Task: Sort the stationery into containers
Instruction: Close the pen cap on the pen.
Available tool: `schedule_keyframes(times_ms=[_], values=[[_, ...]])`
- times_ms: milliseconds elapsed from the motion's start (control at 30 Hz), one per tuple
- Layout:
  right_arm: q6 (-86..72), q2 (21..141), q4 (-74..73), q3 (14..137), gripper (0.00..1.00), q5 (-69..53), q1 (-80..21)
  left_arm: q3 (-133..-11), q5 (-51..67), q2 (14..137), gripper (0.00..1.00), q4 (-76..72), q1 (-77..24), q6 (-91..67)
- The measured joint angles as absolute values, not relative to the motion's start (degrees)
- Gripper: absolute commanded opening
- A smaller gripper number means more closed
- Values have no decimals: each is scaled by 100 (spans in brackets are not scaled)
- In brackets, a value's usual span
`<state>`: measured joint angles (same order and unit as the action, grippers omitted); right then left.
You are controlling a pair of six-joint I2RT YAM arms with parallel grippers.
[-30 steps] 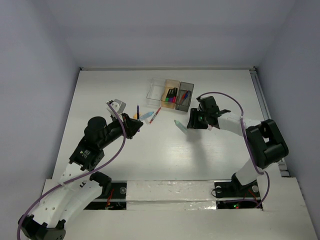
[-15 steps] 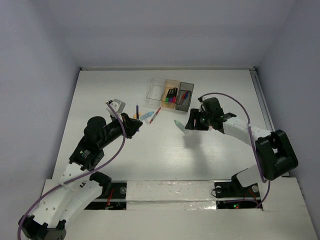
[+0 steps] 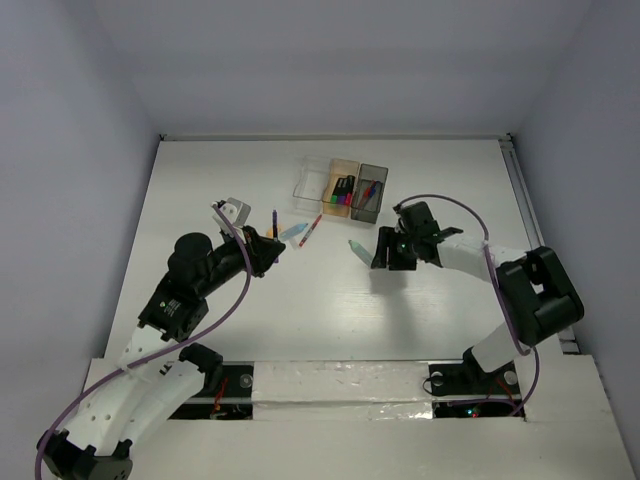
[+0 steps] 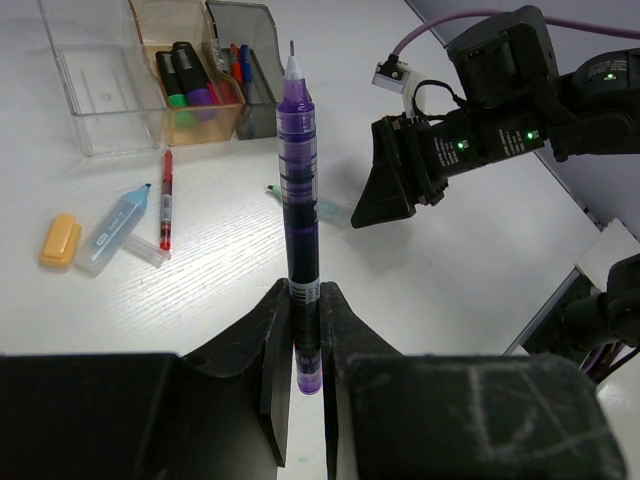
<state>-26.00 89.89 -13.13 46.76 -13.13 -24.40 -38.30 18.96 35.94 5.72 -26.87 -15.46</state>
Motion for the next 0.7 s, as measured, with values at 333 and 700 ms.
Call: schedule_keyframes(times_ms=[333, 700], values=[[-2615, 9161, -1326, 4888, 65, -694, -2447, -3830, 1900, 3651, 0, 572, -2687, -1546], [-2571, 9467, -1334, 5249, 65, -21, -2445, -3830, 1898, 3656, 0, 582, -2687, -1544]])
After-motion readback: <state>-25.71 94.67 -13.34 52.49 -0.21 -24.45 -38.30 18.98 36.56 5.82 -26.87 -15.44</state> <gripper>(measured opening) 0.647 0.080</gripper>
